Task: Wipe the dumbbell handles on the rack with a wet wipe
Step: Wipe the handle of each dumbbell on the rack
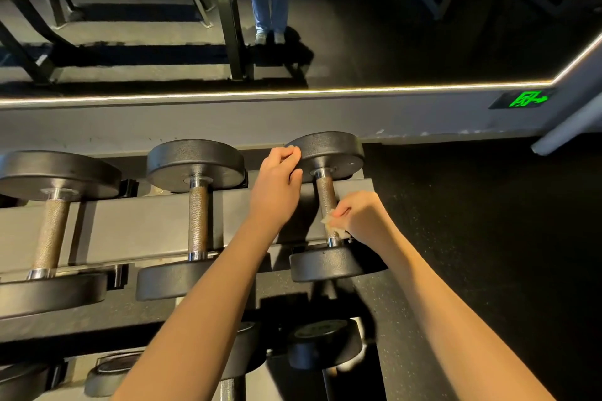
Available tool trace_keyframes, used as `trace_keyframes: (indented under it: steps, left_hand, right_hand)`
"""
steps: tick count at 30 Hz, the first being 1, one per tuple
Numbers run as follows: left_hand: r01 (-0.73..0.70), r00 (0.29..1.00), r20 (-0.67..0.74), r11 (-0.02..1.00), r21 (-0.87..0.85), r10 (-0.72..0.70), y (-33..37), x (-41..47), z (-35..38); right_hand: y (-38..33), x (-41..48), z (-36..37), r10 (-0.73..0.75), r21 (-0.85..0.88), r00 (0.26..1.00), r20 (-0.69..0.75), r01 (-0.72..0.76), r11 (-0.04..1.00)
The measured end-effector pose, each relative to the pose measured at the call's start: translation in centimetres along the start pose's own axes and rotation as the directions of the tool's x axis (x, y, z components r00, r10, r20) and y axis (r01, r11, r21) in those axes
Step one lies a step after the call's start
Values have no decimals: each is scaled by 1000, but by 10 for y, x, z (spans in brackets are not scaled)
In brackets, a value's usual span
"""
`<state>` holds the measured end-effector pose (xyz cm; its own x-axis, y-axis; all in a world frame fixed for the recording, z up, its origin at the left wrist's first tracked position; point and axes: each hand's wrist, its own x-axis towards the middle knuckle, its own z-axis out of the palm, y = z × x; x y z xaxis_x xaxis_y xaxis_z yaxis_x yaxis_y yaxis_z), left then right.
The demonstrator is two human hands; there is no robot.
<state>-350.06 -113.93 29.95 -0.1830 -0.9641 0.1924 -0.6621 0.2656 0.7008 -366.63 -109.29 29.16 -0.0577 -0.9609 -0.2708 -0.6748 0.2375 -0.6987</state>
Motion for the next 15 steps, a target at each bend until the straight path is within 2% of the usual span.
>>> trace_keyframes:
  steps: [3, 5, 7, 9, 11, 13, 15]
  left_hand:
    - [-9, 1000, -5, 1000, 2, 9, 1, -1, 1]
    - [-6, 1000, -11, 1000, -4, 6, 1, -1, 1]
    - [-7, 1000, -7, 1000, -4, 7, 1, -2, 2]
    - [-14, 1000, -7, 1000, -7, 14, 1, -3, 2]
    - [-20, 1000, -5, 1000, -9, 20, 0, -3, 2]
    - [-12, 1000, 2, 1000, -4, 12, 0, -3, 1]
    - [-9, 1000, 3, 1000, 18, 9, 0, -4, 2]
  right_hand:
    - [-9, 11, -1, -51, -98, 991, -125, 39, 994]
    - [-12, 8, -3, -72, -125, 989, -131, 56, 991]
    - [-9, 5, -8, 2, -172, 1000, 24, 2, 985]
    - [-16, 0, -15, 169, -328, 955, 243, -83, 941]
    - [-21, -1, -18, 259, -379, 917, 304, -132, 916]
    - [-18, 2, -13, 228, -337, 944, 240, -139, 931]
    - [-14, 1, -5, 118, -203, 991, 61, -104, 974]
